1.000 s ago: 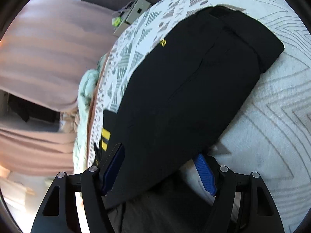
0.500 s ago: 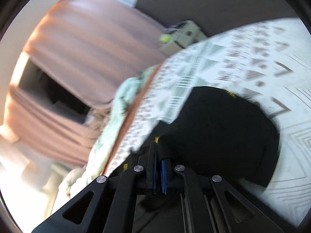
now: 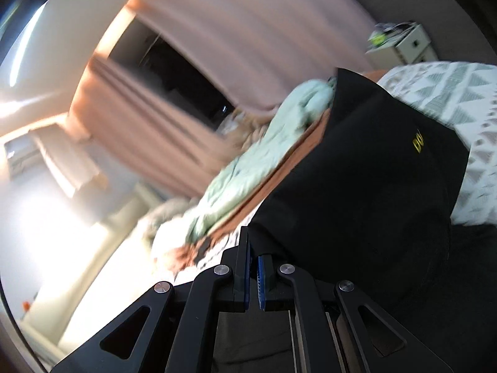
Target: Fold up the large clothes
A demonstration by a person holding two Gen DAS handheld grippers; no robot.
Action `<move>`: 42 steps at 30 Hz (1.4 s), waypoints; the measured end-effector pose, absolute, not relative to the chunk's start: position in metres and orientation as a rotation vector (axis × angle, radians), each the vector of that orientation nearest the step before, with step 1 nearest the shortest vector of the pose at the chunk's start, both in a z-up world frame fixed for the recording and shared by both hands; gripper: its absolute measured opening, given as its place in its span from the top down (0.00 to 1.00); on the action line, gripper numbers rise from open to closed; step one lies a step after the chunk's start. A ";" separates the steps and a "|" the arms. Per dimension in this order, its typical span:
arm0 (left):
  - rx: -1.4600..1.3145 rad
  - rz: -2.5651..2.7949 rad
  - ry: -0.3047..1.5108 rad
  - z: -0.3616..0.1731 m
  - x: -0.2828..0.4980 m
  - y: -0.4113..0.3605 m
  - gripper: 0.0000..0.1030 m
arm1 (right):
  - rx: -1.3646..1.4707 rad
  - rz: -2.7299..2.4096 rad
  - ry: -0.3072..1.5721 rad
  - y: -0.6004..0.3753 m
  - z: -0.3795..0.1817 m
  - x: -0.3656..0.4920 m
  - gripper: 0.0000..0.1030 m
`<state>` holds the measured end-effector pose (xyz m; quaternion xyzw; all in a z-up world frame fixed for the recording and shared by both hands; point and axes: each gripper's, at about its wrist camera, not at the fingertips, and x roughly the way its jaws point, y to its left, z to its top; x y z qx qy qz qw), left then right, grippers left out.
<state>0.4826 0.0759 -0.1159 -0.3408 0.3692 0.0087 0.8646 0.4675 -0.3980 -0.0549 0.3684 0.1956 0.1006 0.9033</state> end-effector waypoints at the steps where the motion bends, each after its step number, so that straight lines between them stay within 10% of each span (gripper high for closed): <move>1: -0.718 0.025 0.770 -0.115 0.481 0.080 0.13 | 0.753 0.221 0.421 -0.389 -0.057 0.472 0.95; 12: -0.720 0.066 0.765 -0.116 0.479 0.095 0.13 | 0.720 0.327 0.737 -0.290 -0.134 0.543 0.89; 21: -0.683 0.054 0.770 -0.112 0.482 0.071 0.13 | 0.744 0.320 0.838 -0.309 -0.142 0.533 0.35; 42: -0.367 -0.133 0.823 -0.112 0.503 -0.114 0.13 | 0.981 -0.037 0.809 -0.491 -0.170 0.472 0.35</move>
